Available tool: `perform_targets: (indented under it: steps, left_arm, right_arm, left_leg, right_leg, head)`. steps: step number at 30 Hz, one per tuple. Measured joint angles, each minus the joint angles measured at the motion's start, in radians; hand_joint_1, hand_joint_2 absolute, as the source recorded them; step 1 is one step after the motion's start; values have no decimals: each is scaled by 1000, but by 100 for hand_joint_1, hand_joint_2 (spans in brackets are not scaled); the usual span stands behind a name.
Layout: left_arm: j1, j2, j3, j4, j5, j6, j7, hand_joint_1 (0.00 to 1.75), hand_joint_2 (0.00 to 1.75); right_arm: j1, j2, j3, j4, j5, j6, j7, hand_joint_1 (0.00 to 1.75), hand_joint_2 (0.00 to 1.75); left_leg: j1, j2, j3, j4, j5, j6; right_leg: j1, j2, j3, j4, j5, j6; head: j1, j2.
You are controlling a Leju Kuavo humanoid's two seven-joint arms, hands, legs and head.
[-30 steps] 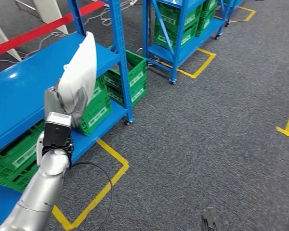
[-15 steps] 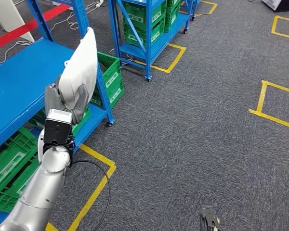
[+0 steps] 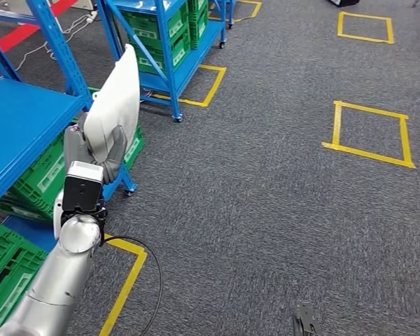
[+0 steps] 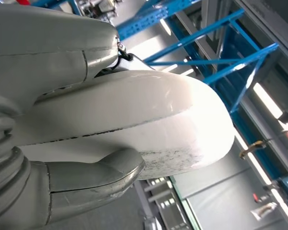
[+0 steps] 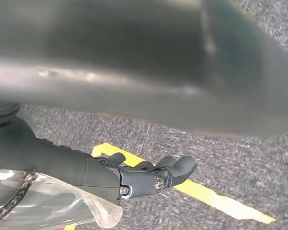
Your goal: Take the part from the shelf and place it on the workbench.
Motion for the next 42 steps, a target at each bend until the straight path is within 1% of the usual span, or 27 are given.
perform_targets:
  steps: [2, 4, 6, 8, 10, 11, 12, 13, 15, 17, 19, 21, 23, 25, 26, 27, 28, 30, 32, 34, 35, 36, 38, 39, 40, 41, 42]
  left_arm:
    - [-1, 0, 2, 0, 0, 0, 0, 175, 175]
    - [-2, -2, 2, 0, 0, 0, 0, 175, 175]
    - [-4, -5, 2, 0, 0, 0, 0, 175, 175]
    - [-4, -7, 2, 0, 0, -1, 0, 175, 175]
    - [-1, -7, 3, 0, 0, -1, 0, 175, 175]
    - [0, -7, 3, 0, 0, -1, 0, 175, 175]
    - [0, -7, 3, 0, 0, -1, 0, 175, 175]
    - [0, -7, 3, 0, 0, -1, 0, 175, 175]
    - [-1, -7, 3, 0, 0, -1, 0, 175, 175]
    - [-2, -7, 3, 0, 0, -1, 0, 175, 175]
    - [-3, -8, 2, 0, 0, -1, 0, 175, 175]
    - [-4, -9, 2, 0, -1, -1, 0, 175, 175]
    - [-3, -7, 2, 0, -1, -1, 0, 175, 175]
    - [2, -5, 3, 1, -1, -1, 0, 175, 175]
    - [4, -4, 3, 1, -1, -1, 0, 175, 175]
    - [5, -4, 3, 2, -1, -1, 0, 175, 175]
    - [5, -4, 3, 2, -1, -1, 0, 175, 175]
    - [5, -4, 3, 2, -2, -1, 0, 175, 175]
    - [4, -4, 3, 2, -3, -1, -1, 175, 175]
    - [3, -5, 3, 2, -4, -1, -1, 175, 175]
    - [3, -6, 3, 2, -4, -2, -1, 175, 175]
    - [1, -7, 3, 2, -4, -2, -1, 175, 175]
    - [0, -8, 3, 2, -4, -2, -2, 175, 175]
    - [0, -7, 3, 2, -4, -2, -2, 175, 175]
    - [2, -7, 3, 2, -4, -2, -2, 175, 175]
    - [3, -6, 3, 2, -4, -2, -2, 175, 175]
    - [4, -6, 3, 2, -4, -2, -2, 175, 175]
  right_arm:
    - [0, 0, 0, 0, 0, 0, 0, 0, 0]
    - [6, -1, 0, 0, 0, 0, 0, 0, 0]
    - [9, -2, 0, 0, 0, 0, 0, 0, 0]
    - [7, -2, 0, 0, 0, 0, 0, 0, 0]
    - [7, -2, 0, 0, 0, 0, 0, 0, 0]
    - [8, -2, 0, 0, 0, 0, 0, 0, 0]
    - [9, -2, 0, 0, 0, 0, 0, 0, 0]
    - [10, -3, 0, 0, 0, 0, 0, 0, 0]
    - [7, -4, 0, 0, 0, 0, 0, 0, 0]
    - [4, -4, 0, 0, 0, 0, 0, 0, 0]
    - [5, -4, 0, 0, 0, 0, 0, 0, 0]
    - [7, -4, 0, 0, 0, -1, 0, 0, 0]
    - [6, -5, 0, 0, 0, -2, 0, 0, 0]
    - [5, -5, 0, 0, 0, -2, 0, 0, 0]
    - [6, -5, 0, 0, 0, -2, 0, 0, 0]
    - [6, -5, 0, 0, 0, -2, 0, 0, 0]
    - [7, -5, 0, 0, 0, -2, 0, 0, 0]
    - [6, -4, 0, 0, 0, -1, 0, 0, 0]
    - [4, -3, 0, 0, 0, -1, -1, 0, 0]
    - [7, -3, 0, 0, 0, -1, 0, 0, 0]
    - [10, -4, 0, 0, 0, -1, 0, 0, 0]
    - [11, -4, 0, 0, 0, -1, 0, 0, 0]
    - [8, -4, 0, 0, 1, -2, 2, 0, 0]
    - [5, -4, 0, 0, 2, -1, 3, 0, 0]
    - [4, -4, 0, 0, 2, -1, 4, 0, 0]
    - [5, -3, 0, 0, 2, 0, 5, 0, 0]
    - [7, -3, 0, 0, 2, 0, 5, 0, 0]
  left_leg:
    - [-2, -16, 15, -38, 2, 4]
    - [-3, 2, 17, -49, 6, 9]
    - [1, 25, 22, -61, 13, 20]
    - [1, 50, 22, -65, 15, 25]
    - [-2, 76, 21, -64, 15, 25]
    - [-2, 89, 20, -64, 14, 25]
    - [-2, 100, 21, -64, 13, 24]
    - [-2, 112, 22, -64, 12, 22]
    - [-7, 131, 24, -62, 7, 14]
    - [-12, 147, 26, -60, 4, 6]
    - [-11, 162, 27, -59, 0, -4]
    - [-6, 132, 17, -27, -27, -14]
    - [-3, 79, -29, 85, -91, -20]
    - [-2, 60, -91, 218, -141, -20]
    - [-3, 57, -105, 244, -139, -17]
    - [-3, 54, -102, 229, -117, -14]
    - [-3, 47, -82, 177, -79, -9]
    - [-1, 0, -27, 41, -6, 1]
    - [-1, -39, 2, -34, 15, 5]
    - [-3, -29, 6, -47, 12, 7]
    - [-2, -16, 10, -53, 14, 11]
    - [0, -2, 13, -59, 17, 15]
    - [1, 30, 19, -67, 20, 21]
    - [-1, 45, 18, -67, 20, 23]
    - [-2, 60, 18, -67, 19, 24]
    - [-3, 74, 18, -67, 18, 24]
    - [-4, 87, 18, -67, 17, 24]
  right_leg:
    - [-5, 19, -10, 2, 4, 11]
    - [-9, 29, -20, 1, 7, 24]
    - [-6, -10, -44, 40, -19, 33]
    - [-5, -68, -103, 159, -80, 39]
    - [-8, -89, -159, 276, -120, 44]
    - [-9, -93, -164, 287, -115, 46]
    - [-9, -98, -145, 254, -92, 46]
    - [-9, -109, -108, 187, -59, 45]
    - [-3, -146, -29, 46, -14, 38]
    - [4, -157, 0, -5, -7, 25]
    - [4, -134, -1, -5, -4, 12]
    - [1, -113, -2, -7, -1, 2]
    - [-1, -92, 0, -9, 1, -4]
    - [1, -66, 0, -8, 2, -6]
    - [2, -51, 0, -7, 2, -6]
    - [3, -37, 1, -6, 2, -6]
    - [3, -23, 2, -4, 1, -6]
    - [3, 3, 1, 0, 1, -3]
    - [-3, 27, -10, 3, 3, 6]
    - [-9, 49, -20, 0, 9, 20]
    - [-8, 41, -26, 2, 6, 25]
    - [-6, 18, -35, 17, -4, 30]
    - [-2, -51, -85, 113, -55, 37]
    - [-4, -73, -120, 182, -85, 41]
    - [-6, -85, -151, 245, -106, 45]
    - [-8, -90, -167, 279, -112, 48]
    - [-10, -94, -164, 272, -98, 50]
  head:
    - [0, 0]
    - [0, 0]
    - [5, 0]
    - [11, 0]
    - [12, 0]
    - [13, 0]
    - [13, 0]
    - [13, 0]
    - [14, 0]
    - [13, 0]
    - [13, 0]
    - [12, 0]
    - [9, 0]
    - [9, 0]
    - [9, 0]
    - [10, 0]
    - [10, 0]
    - [10, 0]
    - [11, 0]
    - [9, 0]
    - [9, 0]
    - [11, 0]
    - [17, 0]
    - [20, 0]
    - [22, 0]
    - [22, 0]
    - [23, 0]
